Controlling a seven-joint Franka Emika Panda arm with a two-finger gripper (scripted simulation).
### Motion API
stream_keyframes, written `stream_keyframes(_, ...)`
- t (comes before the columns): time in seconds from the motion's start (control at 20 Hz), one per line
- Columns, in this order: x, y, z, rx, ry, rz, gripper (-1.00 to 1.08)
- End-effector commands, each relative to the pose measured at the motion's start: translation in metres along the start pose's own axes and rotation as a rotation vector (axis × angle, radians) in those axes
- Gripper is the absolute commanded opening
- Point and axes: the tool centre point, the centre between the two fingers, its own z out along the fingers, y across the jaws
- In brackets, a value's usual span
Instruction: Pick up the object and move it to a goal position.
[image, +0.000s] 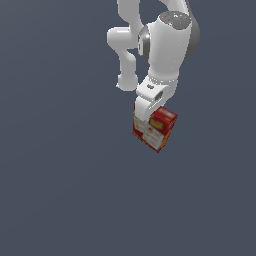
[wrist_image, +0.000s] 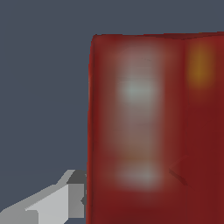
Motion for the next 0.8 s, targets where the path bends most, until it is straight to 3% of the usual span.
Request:
stream_keyframes(0.0,0.008,-0.005,-0.021,-0.001,0.001,0.000,-1.00)
stream_keyframes(0.75,0.064,-0.040,-0.156,-0.001,0.001,-0.001,-1.00)
